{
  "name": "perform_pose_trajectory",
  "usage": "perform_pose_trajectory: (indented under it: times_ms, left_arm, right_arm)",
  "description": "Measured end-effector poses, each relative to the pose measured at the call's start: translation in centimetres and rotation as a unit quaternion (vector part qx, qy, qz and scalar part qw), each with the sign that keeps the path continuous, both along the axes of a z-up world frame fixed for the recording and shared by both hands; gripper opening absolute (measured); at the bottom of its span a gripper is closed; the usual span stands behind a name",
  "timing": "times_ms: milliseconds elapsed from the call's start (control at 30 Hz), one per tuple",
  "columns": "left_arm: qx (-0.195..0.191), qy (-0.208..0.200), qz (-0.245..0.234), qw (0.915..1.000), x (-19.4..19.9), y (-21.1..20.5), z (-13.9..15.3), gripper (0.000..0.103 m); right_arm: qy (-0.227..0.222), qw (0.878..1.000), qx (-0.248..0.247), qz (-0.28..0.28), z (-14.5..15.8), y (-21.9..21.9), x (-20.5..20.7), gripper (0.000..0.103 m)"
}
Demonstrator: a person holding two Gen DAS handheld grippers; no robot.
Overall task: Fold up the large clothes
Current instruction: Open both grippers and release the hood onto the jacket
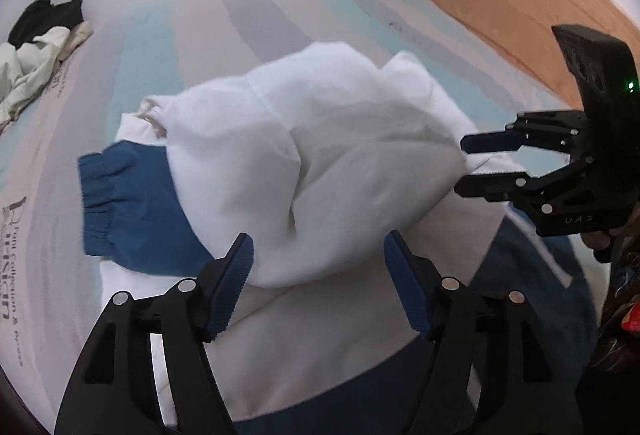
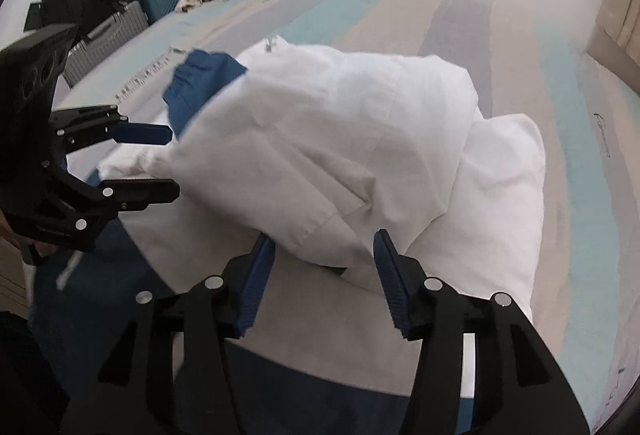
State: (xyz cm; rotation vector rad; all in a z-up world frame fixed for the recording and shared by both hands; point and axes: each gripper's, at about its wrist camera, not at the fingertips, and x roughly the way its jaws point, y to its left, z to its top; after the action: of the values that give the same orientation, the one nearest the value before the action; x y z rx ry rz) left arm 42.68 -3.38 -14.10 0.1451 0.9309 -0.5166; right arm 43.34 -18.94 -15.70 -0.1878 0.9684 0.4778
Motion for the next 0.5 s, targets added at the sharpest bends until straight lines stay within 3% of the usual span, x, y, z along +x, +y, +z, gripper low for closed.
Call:
perform_pose_trajectory:
  times_ms: [133,233,333,500]
  left_arm:
    - [-0.015,-0.010,0.018,0.9997,0.7,0.5,1.6,0.071]
    - [-0.016,-0.011,0.022,0.9996,2.2,0.1,0.9,0.071]
    - [-0.022,0.012,0.022,0.9995,4.2,-0.5,-1.4,0.071]
    - [-0.009,0.018,0.012,0.9997,4.5,-0.9,-3.9,0.071]
  right_arm:
    - [-0.015,1.000,0.013,-0.005,2.2,0.0,0.0,0.050]
    - [-0.022,0.999,0.025,-0.012,2.3,0.2,1.2,0.059]
    - [-0.009,1.000,0.014,-0.011,0.0,0.7,2.7,0.059]
    - [0.024,1.000,0.000,-0.017,-4.0,0.6,3.4,0.059]
